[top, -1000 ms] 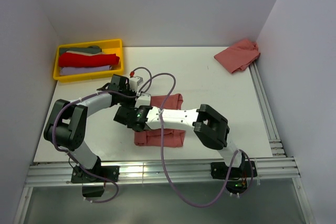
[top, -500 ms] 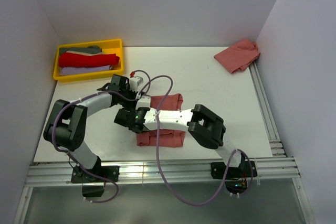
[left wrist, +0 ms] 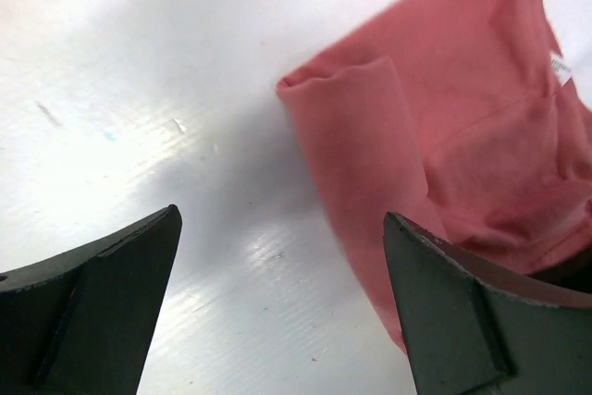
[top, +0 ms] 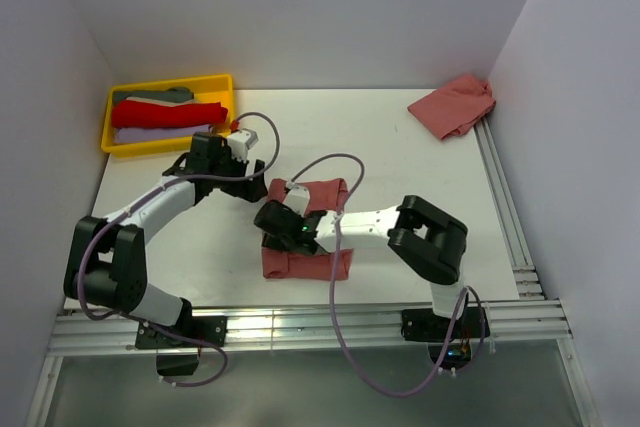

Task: Roll the t-shirts
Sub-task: Roll the tshirt

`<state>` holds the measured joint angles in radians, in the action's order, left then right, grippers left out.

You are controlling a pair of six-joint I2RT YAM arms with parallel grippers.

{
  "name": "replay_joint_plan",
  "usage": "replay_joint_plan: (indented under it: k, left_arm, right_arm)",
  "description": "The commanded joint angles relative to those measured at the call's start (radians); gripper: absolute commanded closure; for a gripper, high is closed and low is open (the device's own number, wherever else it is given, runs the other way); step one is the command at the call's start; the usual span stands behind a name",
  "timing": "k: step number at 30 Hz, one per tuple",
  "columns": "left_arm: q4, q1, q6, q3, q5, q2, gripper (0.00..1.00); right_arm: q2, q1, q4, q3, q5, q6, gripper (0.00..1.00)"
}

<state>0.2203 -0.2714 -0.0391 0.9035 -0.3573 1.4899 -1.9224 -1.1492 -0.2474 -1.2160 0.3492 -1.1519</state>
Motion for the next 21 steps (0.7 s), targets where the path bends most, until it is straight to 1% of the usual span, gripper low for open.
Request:
replay_joint_plan:
  k: [1, 2, 5, 7, 10, 11, 14, 21]
  left_arm:
    - [-0.038, 0.027, 0.001, -0.018, -0.042, -0.054, 0.03]
    - [-0.039, 0.032, -0.001, -0.021, -0.049, -0.056, 0.03]
    - [-0.033, 0.037, -0.004, -0.023, -0.057, -0.049, 0.03]
    - [-0.030, 0.038, -0.005, -0.022, -0.063, -0.045, 0.03]
    - [-0.029, 0.038, -0.004, -0.021, -0.065, -0.039, 0.03]
    - [-0.027, 0.038, -0.004, -0.021, -0.065, -0.036, 0.03]
    - [-0.021, 0.038, -0.005, -0.017, -0.066, -0.020, 0.03]
    - [-0.018, 0.037, -0.004, -0.015, -0.060, 0.036, 0.04]
  right_arm:
    - [0.031, 0.035, 0.374, 0.176, -0.245, 0.040, 0.69]
    - [0.046, 0.055, 0.507, 0.235, -0.310, 0.037, 0.70]
    - [0.051, 0.098, 0.710, 0.323, -0.409, -0.002, 0.70]
    - [0.045, 0.117, 0.770, 0.348, -0.434, -0.037, 0.70]
    - [0.030, 0.143, 0.911, 0.406, -0.487, -0.084, 0.70]
    - [0.013, 0.157, 0.995, 0.441, -0.499, -0.100, 0.70]
    - [-0.027, 0.178, 1.114, 0.495, -0.530, -0.164, 0.69]
    - [-0.101, 0.197, 1.270, 0.559, -0.544, -0.294, 0.66]
